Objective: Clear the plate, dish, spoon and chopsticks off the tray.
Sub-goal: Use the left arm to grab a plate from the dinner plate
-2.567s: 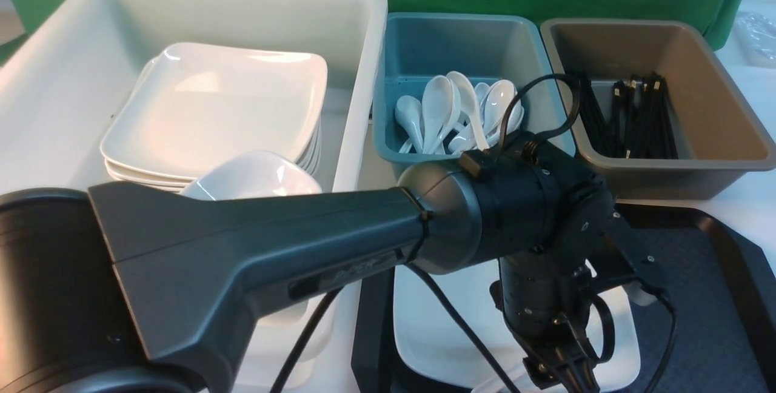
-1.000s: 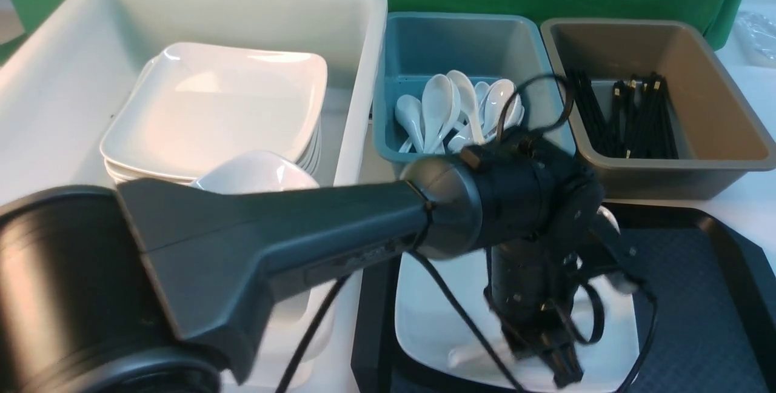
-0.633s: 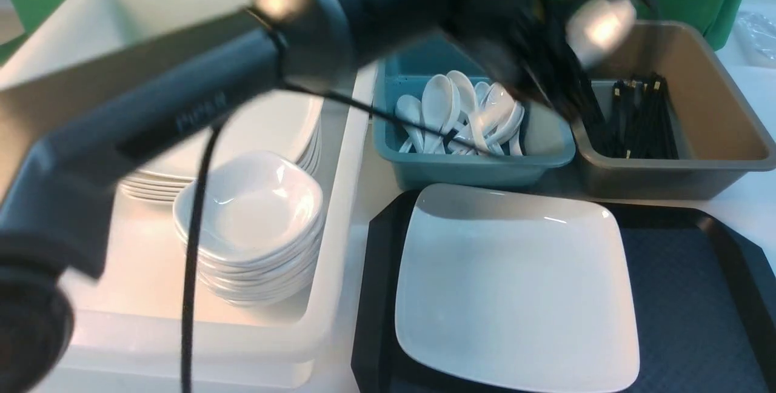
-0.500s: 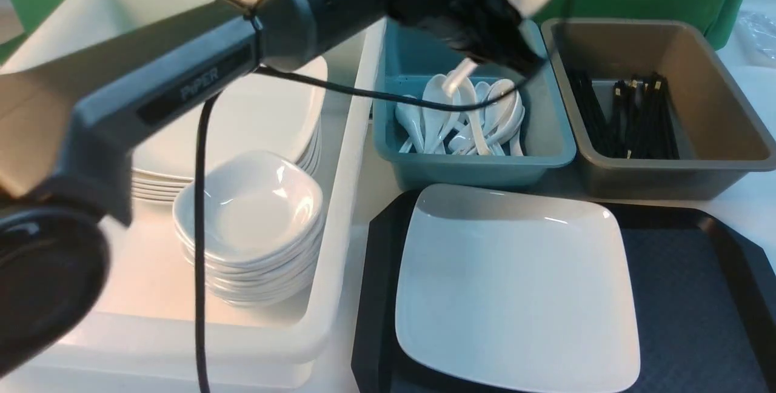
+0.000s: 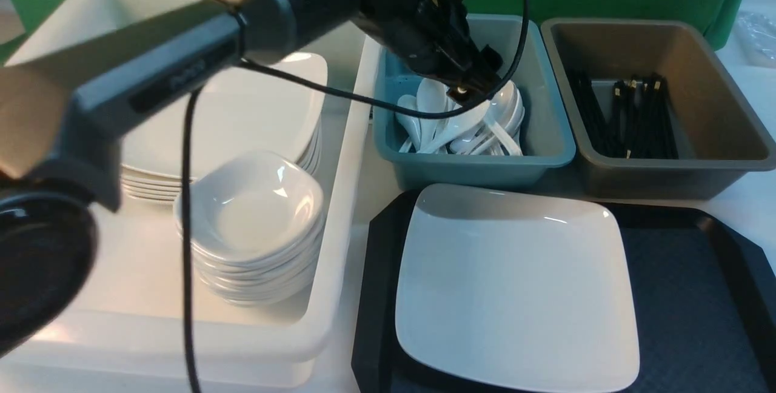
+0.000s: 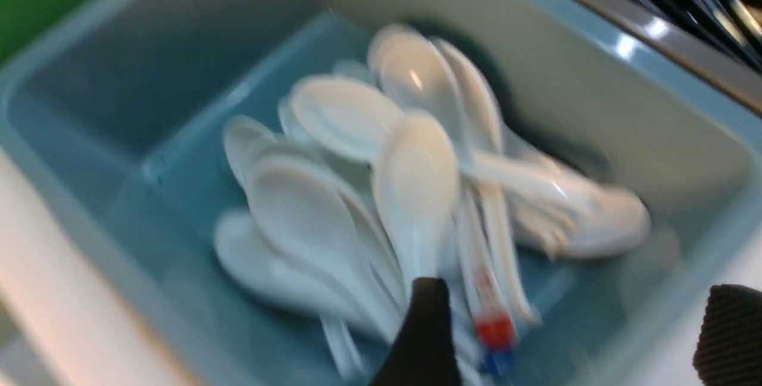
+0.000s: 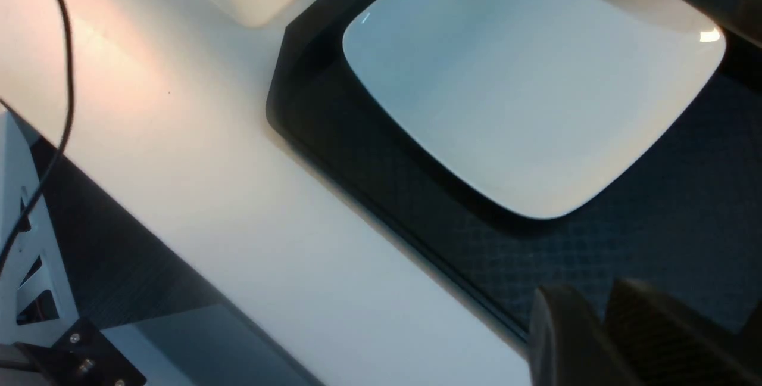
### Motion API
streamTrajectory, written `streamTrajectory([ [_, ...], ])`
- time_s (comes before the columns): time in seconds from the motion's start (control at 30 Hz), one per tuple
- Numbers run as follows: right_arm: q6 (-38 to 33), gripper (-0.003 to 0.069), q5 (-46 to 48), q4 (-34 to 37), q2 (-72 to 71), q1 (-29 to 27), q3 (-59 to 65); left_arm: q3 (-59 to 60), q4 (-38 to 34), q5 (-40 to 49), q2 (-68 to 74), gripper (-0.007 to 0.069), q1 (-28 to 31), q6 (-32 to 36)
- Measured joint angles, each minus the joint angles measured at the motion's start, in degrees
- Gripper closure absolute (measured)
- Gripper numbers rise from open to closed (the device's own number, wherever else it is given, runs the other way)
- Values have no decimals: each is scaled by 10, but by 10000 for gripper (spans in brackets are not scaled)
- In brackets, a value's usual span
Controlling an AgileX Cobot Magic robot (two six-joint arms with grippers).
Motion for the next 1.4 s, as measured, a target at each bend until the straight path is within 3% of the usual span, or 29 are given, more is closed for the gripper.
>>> streamTrajectory([
  [0.13,-3,515,0,0,0,0,0,73,-3,59,-94,297,-19,67],
  [0.17,-4,515,0,0,0,0,0,144,-19,64,-147,440,-36,141],
  [0.2,-4,515,0,0,0,0,0,189,-26,64,-179,510,-50,185],
  [0.23,-5,515,0,0,0,0,0,246,-29,62,-220,564,-74,235],
  [0.3,-7,515,0,0,0,0,0,334,-27,53,-259,596,-104,297],
  [0.47,-13,515,0,0,0,0,0,525,4,-34,-310,544,-169,398],
  [0.53,-13,515,0,0,0,0,0,563,14,-88,-310,480,-178,414],
  [0.63,-13,515,0,5,0,0,0,598,33,-165,-295,323,-180,423],
  [0.67,-13,515,0,5,0,0,0,600,33,-167,-293,314,-180,423],
  [0.77,-13,515,0,19,0,0,0,603,46,-204,-269,188,-180,424],
  [0.83,-13,515,0,25,0,0,0,603,56,-220,-255,157,-180,422],
  [1.0,-13,515,-3,41,0,0,0,603,124,-254,-213,146,-180,376],
  [1.13,-13,515,-3,52,0,0,0,598,200,-272,-179,187,-180,296],
  [1.4,-13,515,-4,58,0,0,0,593,264,-290,-153,218,-180,266],
])
